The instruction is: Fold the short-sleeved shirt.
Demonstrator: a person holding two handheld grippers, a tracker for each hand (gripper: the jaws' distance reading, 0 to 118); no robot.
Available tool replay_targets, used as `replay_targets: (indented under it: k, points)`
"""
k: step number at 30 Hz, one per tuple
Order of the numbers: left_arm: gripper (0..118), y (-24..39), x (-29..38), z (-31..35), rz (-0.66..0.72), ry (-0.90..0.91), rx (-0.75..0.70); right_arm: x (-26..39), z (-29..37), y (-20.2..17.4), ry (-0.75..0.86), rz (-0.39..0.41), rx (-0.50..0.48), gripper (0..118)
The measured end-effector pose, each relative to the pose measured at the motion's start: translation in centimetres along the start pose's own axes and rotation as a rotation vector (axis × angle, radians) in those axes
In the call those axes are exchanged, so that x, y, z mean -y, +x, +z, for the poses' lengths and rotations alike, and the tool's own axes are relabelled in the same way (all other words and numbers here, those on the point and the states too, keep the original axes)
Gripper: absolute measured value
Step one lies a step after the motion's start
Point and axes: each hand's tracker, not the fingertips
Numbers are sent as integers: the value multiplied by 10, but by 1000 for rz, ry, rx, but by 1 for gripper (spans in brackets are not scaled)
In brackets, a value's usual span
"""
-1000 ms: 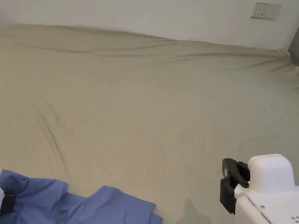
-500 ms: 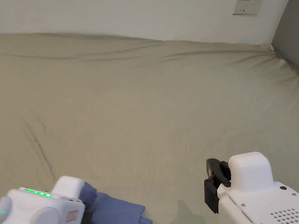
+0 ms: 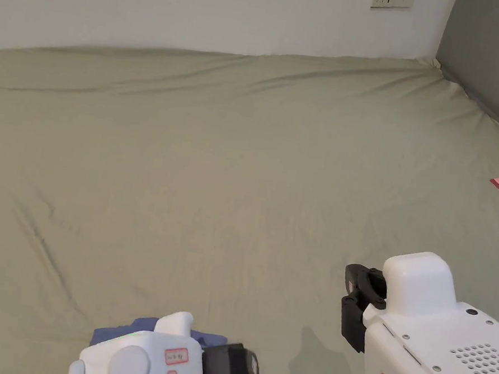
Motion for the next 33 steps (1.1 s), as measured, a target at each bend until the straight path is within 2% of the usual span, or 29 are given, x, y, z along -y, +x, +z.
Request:
replay_targets:
  k: [3,4,5,6,7,8,10,14,21,26,33]
  points:
    - [116,-8,-9,21,97,73,125,0,2,1,-1,-3,4,2]
    - [111,-14,-12,31,98,109,139,-1,3,1,1,-2,5,2]
    - [99,-18,-13,41,92,149,148,-1,4,2,3,0,8,2]
    - [62,-21,-14,49,77,180,134,-2,5,2,5,1,12,2]
    - [24,-23,-14,58,15,214,51,-2,6,2,8,1,14,2]
    - [0,-23,-12,63,-45,242,-21,-3,6,3,9,-1,15,2]
    - [0,-26,-4,69,-142,311,-154,-3,7,2,11,-3,17,2]
    - [0,-32,25,63,-371,307,-340,-3,10,-3,9,6,12,2]
    - [0,-20,72,4,-502,224,-384,-2,11,-11,0,26,4,2]
    - [0,5,86,-29,-639,244,-521,-2,16,-13,-2,42,-1,2]
    - [0,29,95,-46,-741,206,-464,-1,12,-10,-10,36,7,2]
